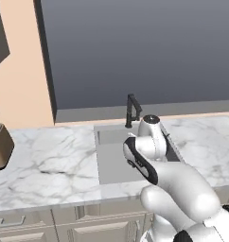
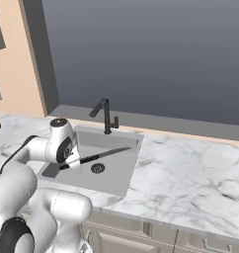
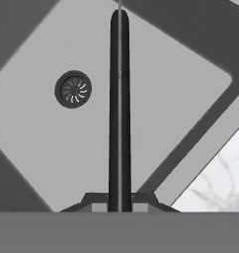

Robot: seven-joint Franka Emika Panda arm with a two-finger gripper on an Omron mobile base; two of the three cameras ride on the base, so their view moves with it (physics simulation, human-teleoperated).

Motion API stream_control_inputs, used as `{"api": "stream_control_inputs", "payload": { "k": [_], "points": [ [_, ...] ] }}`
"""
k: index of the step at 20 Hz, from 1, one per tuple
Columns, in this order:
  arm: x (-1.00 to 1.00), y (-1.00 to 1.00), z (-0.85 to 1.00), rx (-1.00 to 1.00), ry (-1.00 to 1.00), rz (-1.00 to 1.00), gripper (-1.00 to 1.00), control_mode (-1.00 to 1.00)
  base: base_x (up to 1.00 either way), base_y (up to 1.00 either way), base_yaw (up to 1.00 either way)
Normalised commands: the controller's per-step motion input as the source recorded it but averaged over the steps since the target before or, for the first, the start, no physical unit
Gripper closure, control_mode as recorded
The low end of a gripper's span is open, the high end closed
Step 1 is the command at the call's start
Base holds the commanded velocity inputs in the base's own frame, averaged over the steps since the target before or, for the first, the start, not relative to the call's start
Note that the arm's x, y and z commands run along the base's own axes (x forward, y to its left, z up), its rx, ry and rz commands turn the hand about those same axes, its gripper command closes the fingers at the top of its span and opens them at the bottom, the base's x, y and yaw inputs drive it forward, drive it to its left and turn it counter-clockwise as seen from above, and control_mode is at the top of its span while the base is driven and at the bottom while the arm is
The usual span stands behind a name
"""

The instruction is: Move the cutting board and knife to the sink. Then move spray from the cabinet to the counter.

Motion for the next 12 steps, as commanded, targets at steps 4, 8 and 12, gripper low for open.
{"api": "stream_control_inputs", "payload": {
  "k": [4,8,12],
  "points": [
    [0.44,0.03,-0.30,0.01,0.05,0.00,1.00,-1.00,0.00,0.00,0.00],
    [0.41,0.09,-0.48,0.00,0.05,0.00,1.00,-1.00,0.00,0.00,0.00],
    [0.36,0.23,-0.54,0.00,0.05,0.00,1.00,-1.00,0.00,0.00,0.00]
  ]
}}
